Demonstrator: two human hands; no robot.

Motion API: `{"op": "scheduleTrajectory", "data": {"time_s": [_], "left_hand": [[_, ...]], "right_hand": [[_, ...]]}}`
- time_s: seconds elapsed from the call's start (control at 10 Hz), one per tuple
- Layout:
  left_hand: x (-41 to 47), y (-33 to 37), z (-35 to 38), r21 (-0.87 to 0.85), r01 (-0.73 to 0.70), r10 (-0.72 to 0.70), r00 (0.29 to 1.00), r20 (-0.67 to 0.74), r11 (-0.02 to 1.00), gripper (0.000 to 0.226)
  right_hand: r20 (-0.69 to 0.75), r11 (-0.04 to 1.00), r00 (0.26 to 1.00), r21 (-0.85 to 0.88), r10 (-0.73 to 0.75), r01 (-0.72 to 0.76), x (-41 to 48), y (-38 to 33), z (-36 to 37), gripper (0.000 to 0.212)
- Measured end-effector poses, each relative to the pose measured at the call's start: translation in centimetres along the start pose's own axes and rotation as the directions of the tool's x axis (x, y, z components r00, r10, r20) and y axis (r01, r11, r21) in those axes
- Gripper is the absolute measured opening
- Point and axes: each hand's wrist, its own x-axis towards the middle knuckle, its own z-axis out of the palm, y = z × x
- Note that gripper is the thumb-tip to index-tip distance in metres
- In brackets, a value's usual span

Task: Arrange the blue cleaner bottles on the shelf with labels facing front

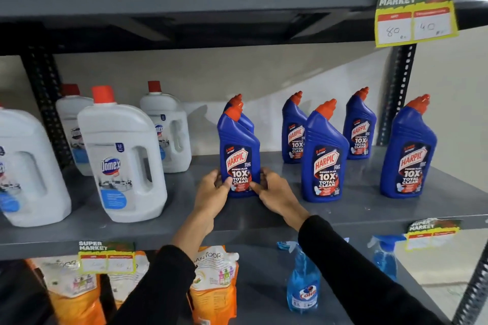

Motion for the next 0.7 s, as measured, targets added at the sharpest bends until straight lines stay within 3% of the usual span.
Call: {"op": "scheduleTrajectory", "data": {"time_s": [0.2, 0.6, 0.7], "left_hand": [[-0.8, -0.2, -0.4, 0.026, -0.049, 0.049, 0.999, 0.012, 0.998, 0.029], [-2.2, 0.3, -1.2, 0.120, -0.070, 0.067, 0.997, 0.029, 0.990, 0.034], [-3.6, 0.7, -1.1, 0.141, -0.129, 0.133, 0.991, -0.020, 0.982, 0.044]], "right_hand": [[-0.006, 0.997, 1.000, -0.081, -0.007, 0.006, -1.1, -0.1, -0.3, 0.038], [-0.009, 0.997, 1.000, -0.078, -0.012, 0.011, -3.3, -0.9, -0.9, 0.040], [-0.002, 0.999, 0.999, -0.013, -0.049, 0.049, -4.7, -1.6, -1.1, 0.048]]}}
